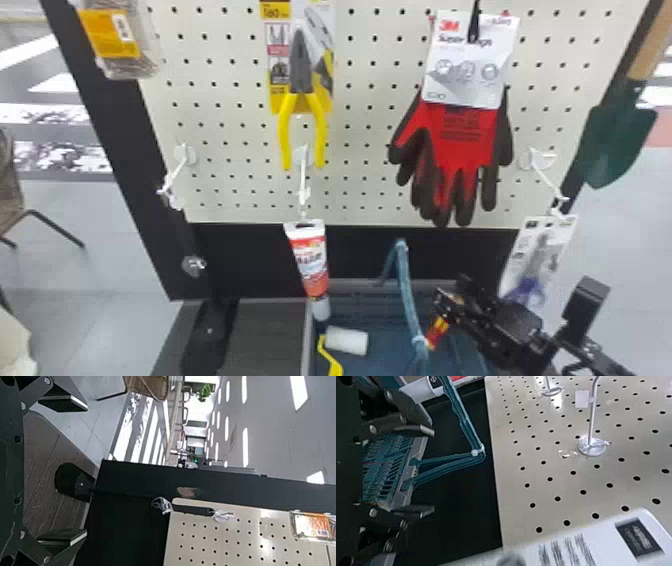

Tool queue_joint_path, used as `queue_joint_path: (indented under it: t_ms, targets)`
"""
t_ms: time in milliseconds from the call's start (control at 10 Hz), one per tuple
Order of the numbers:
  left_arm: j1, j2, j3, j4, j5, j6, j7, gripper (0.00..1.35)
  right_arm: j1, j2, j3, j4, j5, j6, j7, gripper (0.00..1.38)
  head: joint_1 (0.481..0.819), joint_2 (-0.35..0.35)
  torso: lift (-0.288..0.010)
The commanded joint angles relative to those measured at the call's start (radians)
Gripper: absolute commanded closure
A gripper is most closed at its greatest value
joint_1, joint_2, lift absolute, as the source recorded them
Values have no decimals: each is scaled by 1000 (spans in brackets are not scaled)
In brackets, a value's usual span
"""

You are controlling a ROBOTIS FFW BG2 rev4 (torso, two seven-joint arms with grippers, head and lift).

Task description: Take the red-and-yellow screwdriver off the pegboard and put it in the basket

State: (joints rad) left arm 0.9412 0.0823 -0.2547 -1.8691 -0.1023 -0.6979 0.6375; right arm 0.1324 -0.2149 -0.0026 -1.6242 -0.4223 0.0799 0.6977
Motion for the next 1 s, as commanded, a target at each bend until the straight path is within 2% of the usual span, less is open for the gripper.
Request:
queue_joint_path:
  t_ms: [0,200,900]
  targets:
    - [-2,1,0,0,1,0,-1,185,-1,0,0,5,-7,-2,0,157,549,0,-100]
    - [-2,1,0,0,1,0,-2,185,-1,0,0,5,-10,0,-1,274,549,0,-100]
    - [0,1,0,0,1,0,-2,185,-1,-3,0,-7,-4,9,-1,285,549,0,-100]
